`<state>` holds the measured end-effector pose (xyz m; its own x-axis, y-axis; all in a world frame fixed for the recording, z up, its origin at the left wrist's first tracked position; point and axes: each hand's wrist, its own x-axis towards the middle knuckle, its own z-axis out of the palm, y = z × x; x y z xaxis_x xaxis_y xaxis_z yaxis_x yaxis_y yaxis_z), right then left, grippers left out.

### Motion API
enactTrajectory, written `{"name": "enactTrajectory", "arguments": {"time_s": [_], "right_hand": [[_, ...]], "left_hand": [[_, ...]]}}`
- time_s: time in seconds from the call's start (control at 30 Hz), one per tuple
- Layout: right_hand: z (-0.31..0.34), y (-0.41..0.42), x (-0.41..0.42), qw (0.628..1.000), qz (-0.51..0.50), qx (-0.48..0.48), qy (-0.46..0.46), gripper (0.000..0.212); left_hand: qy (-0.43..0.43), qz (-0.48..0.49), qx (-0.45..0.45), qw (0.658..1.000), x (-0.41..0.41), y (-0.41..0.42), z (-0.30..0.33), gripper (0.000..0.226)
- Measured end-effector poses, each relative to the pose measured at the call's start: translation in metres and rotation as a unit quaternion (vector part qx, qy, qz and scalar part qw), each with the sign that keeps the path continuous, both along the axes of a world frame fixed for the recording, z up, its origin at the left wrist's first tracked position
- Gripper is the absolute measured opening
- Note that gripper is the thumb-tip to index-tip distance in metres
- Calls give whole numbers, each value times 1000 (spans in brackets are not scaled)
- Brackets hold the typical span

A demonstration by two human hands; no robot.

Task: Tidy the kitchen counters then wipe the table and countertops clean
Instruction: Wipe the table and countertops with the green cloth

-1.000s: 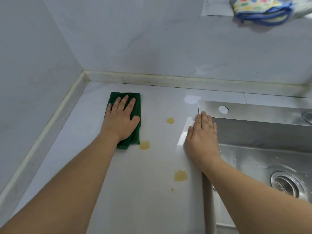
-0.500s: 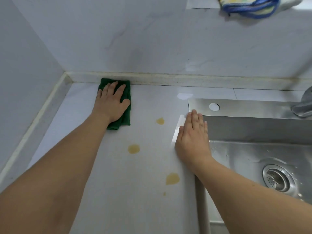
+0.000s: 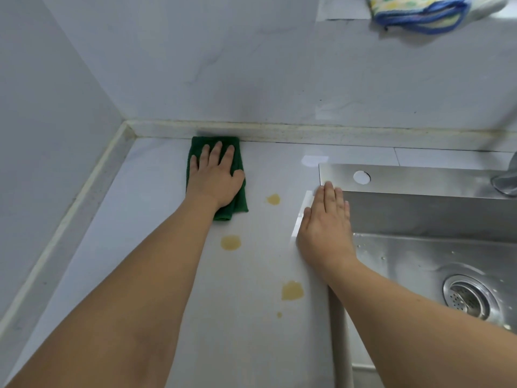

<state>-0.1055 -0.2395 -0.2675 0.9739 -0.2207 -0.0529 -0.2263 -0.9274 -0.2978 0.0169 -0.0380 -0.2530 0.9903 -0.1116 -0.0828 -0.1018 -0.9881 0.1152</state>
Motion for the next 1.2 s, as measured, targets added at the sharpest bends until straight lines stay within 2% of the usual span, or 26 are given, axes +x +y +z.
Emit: {"name": "enactTrajectory", "arguments": {"time_s": [0.5,0.9,1.2], "right_hand": [[-4,0,3,1000,-3,5,-4,57],[-1,-1,1,1000,-1,11,-1,58],[1,-1,0,1000,2,9,11,58]], "left_hand": [[-8,-28,-22,999,7,-16,-3,65],[-3,-52,-31,998,-74,-6,-3,66],[-2,-30,-38,999,-143,-6,-3,66]]}}
